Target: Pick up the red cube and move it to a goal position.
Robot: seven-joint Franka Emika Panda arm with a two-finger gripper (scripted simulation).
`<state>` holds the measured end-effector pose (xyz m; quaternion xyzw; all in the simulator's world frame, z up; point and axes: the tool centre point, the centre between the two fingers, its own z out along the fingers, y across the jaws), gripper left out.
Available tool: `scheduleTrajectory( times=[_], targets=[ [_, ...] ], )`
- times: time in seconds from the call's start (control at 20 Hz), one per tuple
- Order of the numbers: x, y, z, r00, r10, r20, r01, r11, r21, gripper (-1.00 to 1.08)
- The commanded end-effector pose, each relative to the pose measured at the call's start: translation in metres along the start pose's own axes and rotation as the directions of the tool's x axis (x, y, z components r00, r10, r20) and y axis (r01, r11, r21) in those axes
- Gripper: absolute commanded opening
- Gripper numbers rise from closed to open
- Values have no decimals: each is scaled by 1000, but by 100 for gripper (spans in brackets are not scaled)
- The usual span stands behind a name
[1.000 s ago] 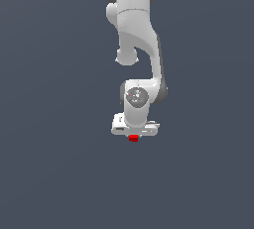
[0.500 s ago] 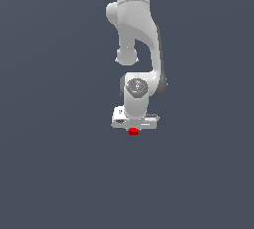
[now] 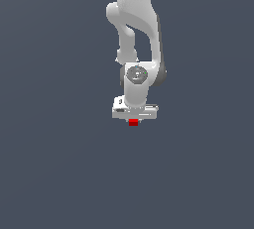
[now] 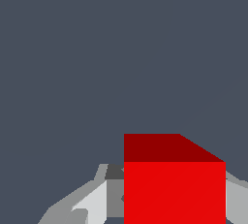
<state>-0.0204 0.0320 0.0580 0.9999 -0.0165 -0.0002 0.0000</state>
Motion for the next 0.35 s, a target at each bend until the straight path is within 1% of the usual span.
scheduleTrajectory(
  times=[0.0,0.3],
  targets=[
    [-6,0,-4,1000,0,0,0,1000,0,-100],
    [-11,0,-7,1000,0,0,0,1000,0,-100]
  ],
)
